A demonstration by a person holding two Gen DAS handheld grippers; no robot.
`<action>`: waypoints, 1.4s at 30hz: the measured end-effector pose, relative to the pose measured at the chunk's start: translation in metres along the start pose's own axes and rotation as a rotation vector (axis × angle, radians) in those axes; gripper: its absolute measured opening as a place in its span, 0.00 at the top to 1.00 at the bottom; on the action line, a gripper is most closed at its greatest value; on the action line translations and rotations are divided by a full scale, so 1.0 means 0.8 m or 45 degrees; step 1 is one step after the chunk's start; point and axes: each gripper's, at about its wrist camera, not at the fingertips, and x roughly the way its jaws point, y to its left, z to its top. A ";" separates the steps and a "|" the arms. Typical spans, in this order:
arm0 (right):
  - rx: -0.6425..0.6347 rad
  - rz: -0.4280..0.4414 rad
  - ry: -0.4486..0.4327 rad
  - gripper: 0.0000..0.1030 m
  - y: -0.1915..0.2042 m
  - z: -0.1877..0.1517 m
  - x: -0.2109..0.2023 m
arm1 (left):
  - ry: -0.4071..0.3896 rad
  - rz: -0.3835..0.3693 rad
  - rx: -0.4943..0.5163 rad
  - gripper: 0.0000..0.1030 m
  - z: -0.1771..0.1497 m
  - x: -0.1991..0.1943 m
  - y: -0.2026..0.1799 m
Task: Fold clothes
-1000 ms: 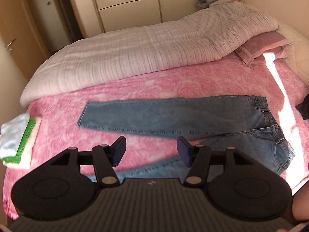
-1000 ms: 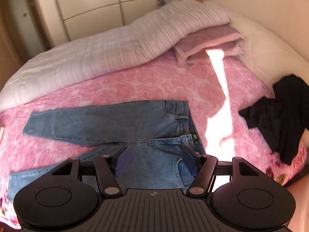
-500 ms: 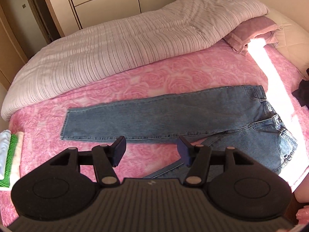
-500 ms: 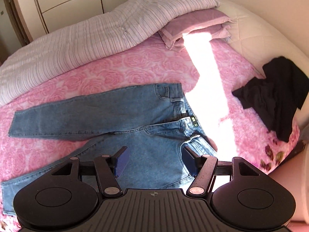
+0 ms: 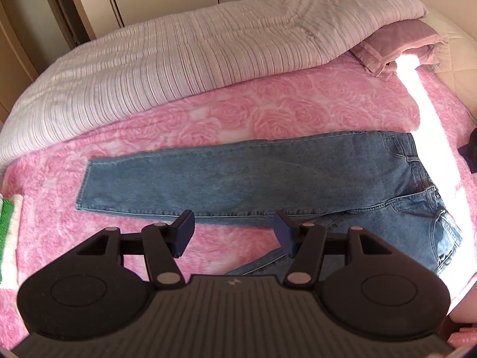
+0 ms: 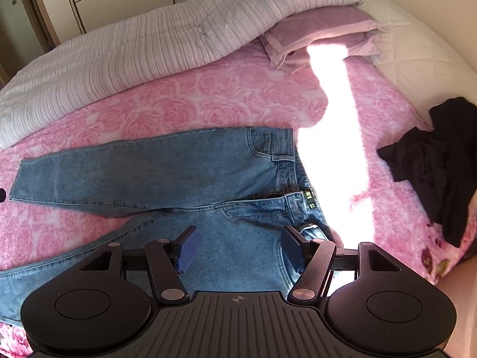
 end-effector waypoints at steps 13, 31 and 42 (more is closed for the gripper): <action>-0.298 0.093 0.067 0.38 -0.076 0.081 0.194 | 0.069 -0.043 0.088 0.47 0.014 0.174 -0.019; -0.685 0.247 0.078 0.38 -0.095 0.208 0.436 | -0.025 -0.276 0.590 0.57 0.107 0.424 0.004; -0.619 0.352 0.196 0.39 -0.096 0.230 0.482 | 0.080 -0.433 0.752 0.54 0.133 0.488 0.051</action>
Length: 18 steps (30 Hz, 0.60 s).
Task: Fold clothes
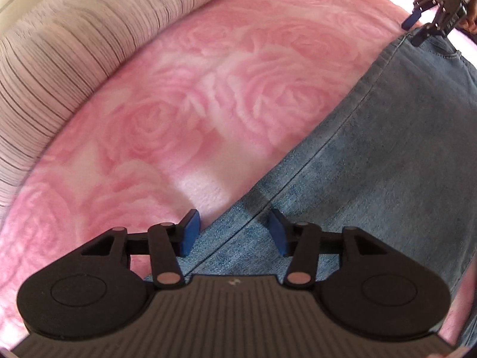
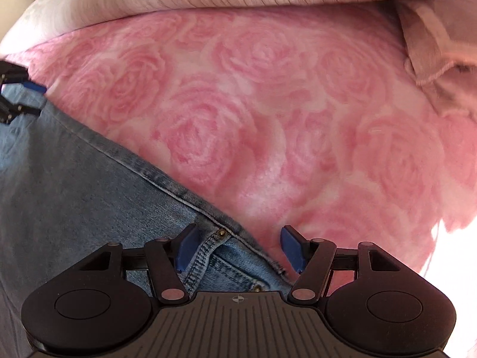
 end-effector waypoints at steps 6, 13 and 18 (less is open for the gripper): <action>-0.091 -0.076 -0.007 0.80 0.032 -0.005 -0.013 | 0.010 0.026 0.123 0.88 -0.002 -0.006 -0.021; -0.200 -0.295 -0.258 0.82 0.100 -0.047 -0.108 | -0.153 0.250 0.153 0.96 -0.032 -0.091 -0.071; -0.273 -0.415 -0.459 0.82 0.178 -0.125 -0.212 | -0.305 0.268 -0.041 0.96 -0.101 -0.222 -0.135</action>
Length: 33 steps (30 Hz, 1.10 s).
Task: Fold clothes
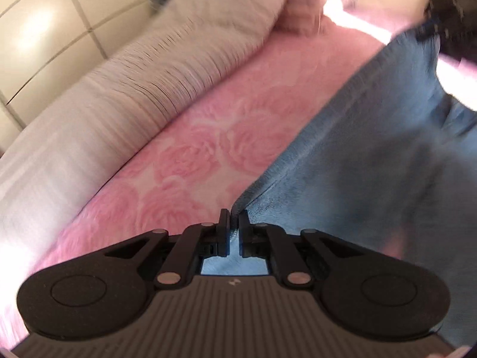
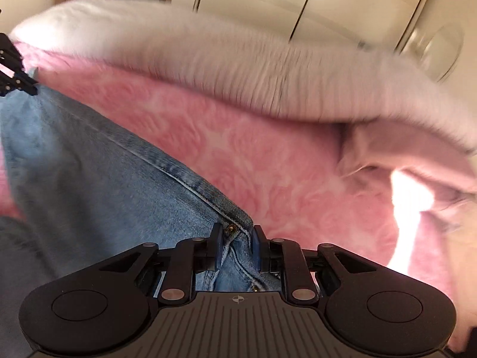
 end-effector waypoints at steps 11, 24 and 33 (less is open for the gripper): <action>-0.031 0.012 0.605 0.73 0.152 -0.155 -0.120 | 0.442 -0.166 -0.656 0.90 -0.168 -0.125 -0.142; 1.878 0.022 0.380 0.51 0.033 -0.267 -0.123 | 0.469 0.080 -1.340 0.61 -0.212 -0.097 -0.071; 2.190 -0.029 0.128 0.51 0.013 -0.313 -0.115 | 0.541 0.206 -1.337 0.66 -0.212 -0.059 -0.058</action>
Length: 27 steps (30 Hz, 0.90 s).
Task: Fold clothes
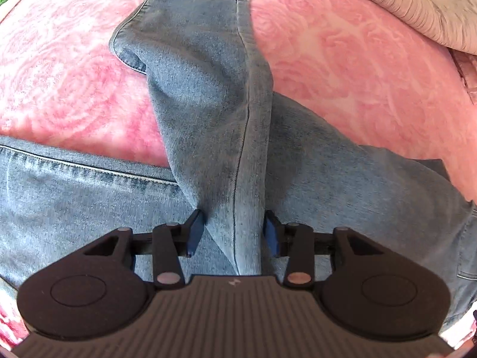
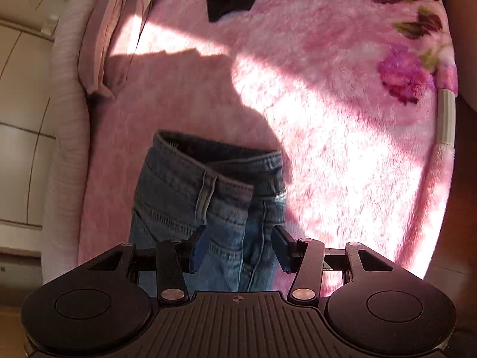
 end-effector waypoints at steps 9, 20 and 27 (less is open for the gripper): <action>-0.211 -0.020 0.002 0.87 0.023 0.012 0.030 | -0.142 0.078 0.124 0.97 -0.016 -0.022 -0.002; -0.446 -0.079 0.044 0.88 0.014 0.012 -0.003 | -0.264 0.078 0.046 0.95 -0.143 -0.066 0.037; -0.490 -0.042 0.028 0.88 0.004 0.014 -0.013 | -0.338 0.100 0.070 0.94 -0.159 -0.073 0.032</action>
